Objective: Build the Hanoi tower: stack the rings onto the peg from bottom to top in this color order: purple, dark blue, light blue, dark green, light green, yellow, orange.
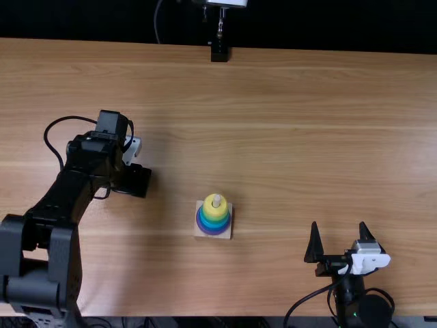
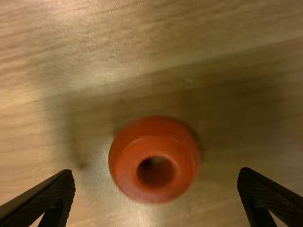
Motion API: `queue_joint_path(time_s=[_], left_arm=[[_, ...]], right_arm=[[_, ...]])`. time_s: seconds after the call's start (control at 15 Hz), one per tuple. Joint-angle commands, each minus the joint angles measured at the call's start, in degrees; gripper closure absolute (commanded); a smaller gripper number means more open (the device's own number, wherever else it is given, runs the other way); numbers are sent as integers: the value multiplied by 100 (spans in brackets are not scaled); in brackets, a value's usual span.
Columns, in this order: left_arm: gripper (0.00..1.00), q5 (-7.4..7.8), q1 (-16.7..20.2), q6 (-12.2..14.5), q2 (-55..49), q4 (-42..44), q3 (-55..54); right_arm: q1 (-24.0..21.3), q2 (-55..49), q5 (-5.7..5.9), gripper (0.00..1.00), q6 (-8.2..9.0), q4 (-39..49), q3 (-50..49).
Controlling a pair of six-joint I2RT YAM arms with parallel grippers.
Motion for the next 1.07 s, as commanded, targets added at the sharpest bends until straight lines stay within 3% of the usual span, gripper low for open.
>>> queue_joint_path(time_s=[0.0, 1.0], left_arm=[[0, 79, -42, 60, 137, 16, 313], [0, 79, -42, 60, 198, -5, 384]], right_arm=[[-63, -40, -35, 0, 3, -25, -38], [-63, -40, -35, 0, 3, -25, -38]])
